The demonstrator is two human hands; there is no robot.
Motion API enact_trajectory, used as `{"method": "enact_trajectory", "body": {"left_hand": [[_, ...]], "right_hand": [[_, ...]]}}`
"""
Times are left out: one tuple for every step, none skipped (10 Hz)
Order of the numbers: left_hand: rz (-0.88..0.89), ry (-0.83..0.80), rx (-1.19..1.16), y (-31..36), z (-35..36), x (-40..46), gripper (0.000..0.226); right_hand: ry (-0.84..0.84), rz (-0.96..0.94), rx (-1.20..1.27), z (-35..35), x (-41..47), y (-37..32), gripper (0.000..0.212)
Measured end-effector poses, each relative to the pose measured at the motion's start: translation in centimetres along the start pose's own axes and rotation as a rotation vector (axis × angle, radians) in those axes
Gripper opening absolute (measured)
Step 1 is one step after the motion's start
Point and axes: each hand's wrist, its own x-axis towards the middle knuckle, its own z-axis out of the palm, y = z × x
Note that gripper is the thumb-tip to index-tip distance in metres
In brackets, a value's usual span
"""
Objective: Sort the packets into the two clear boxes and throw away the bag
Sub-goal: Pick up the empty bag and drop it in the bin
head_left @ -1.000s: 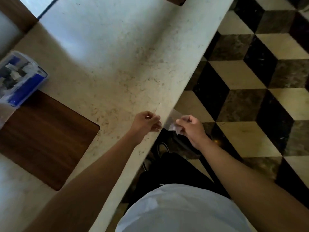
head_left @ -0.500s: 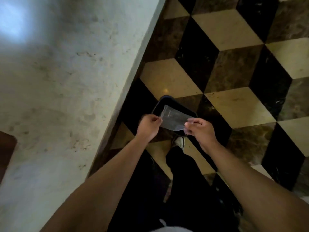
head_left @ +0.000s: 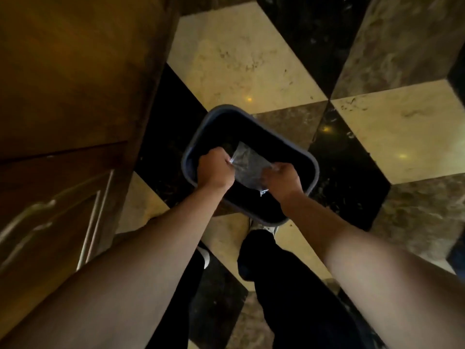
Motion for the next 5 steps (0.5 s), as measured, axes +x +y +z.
{"method": "enact_trajectory", "body": {"left_hand": [[-0.017,-0.004,0.018,-0.9,1.8,2.6,0.018],[-0.04,-0.025,0.008,-2.4,4.2,5.0,0.024],[-0.024,-0.075,0.01,-2.6,4.4,5.3,0.029],[0.01,-0.101,0.017,-2.2,3.0,3.8,0.034],[0.059,-0.059,0.027,-1.5,1.6,2.1,0.036]], "right_hand": [[0.013,0.065,0.048,1.7,2.9,0.9,0.045],[-0.005,0.096,0.048,3.4,6.9,2.6,0.044],[0.026,0.068,-0.02,3.9,7.9,2.8,0.045],[0.074,0.072,-0.093,3.1,6.1,2.3,0.049],[0.07,0.067,-0.113,2.2,3.9,1.7,0.052]]}}
